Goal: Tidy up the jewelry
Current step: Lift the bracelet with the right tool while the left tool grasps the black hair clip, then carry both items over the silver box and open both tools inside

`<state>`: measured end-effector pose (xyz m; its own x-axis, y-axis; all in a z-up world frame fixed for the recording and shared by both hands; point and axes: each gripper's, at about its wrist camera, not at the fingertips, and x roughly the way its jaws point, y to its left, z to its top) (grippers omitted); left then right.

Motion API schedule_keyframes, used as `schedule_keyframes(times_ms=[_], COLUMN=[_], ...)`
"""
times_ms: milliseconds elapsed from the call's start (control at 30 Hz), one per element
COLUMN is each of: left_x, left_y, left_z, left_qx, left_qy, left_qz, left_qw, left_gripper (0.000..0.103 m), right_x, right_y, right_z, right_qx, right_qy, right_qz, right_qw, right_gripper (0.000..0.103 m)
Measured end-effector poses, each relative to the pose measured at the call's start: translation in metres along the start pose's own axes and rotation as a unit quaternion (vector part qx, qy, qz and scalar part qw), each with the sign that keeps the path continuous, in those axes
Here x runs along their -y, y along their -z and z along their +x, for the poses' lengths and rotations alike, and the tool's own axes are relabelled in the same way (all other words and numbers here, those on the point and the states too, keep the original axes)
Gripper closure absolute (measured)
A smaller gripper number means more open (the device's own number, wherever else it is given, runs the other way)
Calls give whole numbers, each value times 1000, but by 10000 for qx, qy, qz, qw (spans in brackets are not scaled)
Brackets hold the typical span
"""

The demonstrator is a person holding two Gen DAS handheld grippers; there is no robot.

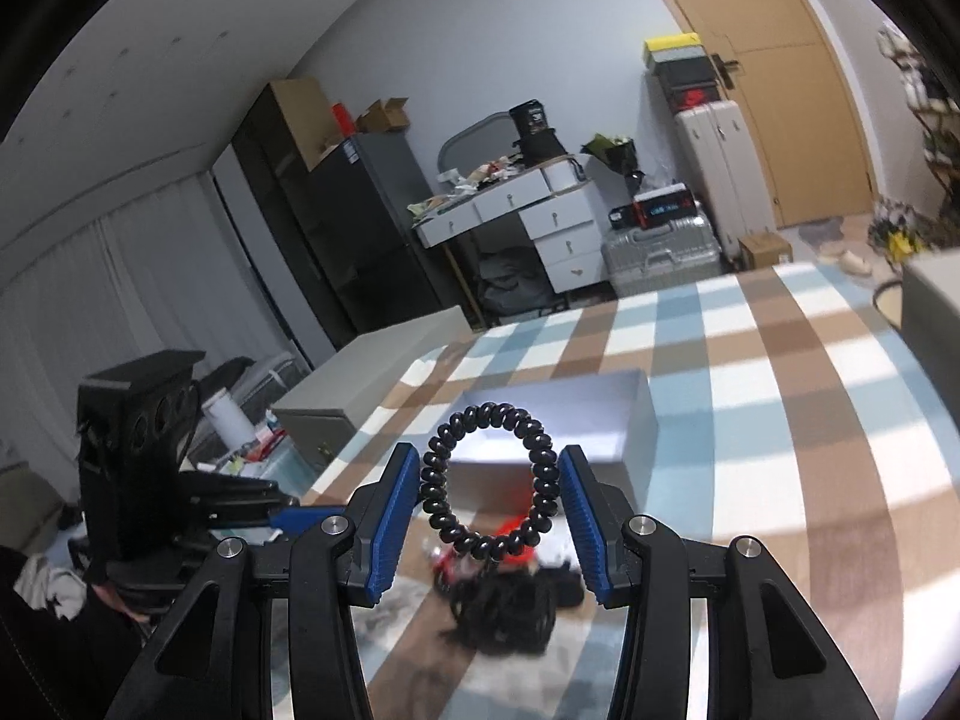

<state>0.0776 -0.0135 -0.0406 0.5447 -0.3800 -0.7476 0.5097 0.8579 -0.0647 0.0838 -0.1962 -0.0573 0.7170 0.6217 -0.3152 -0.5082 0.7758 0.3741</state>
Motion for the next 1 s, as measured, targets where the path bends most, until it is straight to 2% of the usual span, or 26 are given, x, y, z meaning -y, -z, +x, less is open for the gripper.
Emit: schedule_keyframes(times_ms=[267,500,1000], left_x=[-29,-41,-47], left_y=[-29,-49,-60], left_z=[18,39,73], left_qx=[-56,-192,-701], left_qy=[-193,-123,3], left_qz=[29,202,446], left_qw=[9998,9995,9965], left_gripper=[89,89,89], right_x=[-1,13,38], right_y=[-35,-50,-41], right_z=[35,72,124], right_qx=[-111,-456,-1136], right_qy=[-77,-11,105], right_qz=[-280,-272,-141], right_qw=[9995,9986,9934], right_gripper=[56,56,56])
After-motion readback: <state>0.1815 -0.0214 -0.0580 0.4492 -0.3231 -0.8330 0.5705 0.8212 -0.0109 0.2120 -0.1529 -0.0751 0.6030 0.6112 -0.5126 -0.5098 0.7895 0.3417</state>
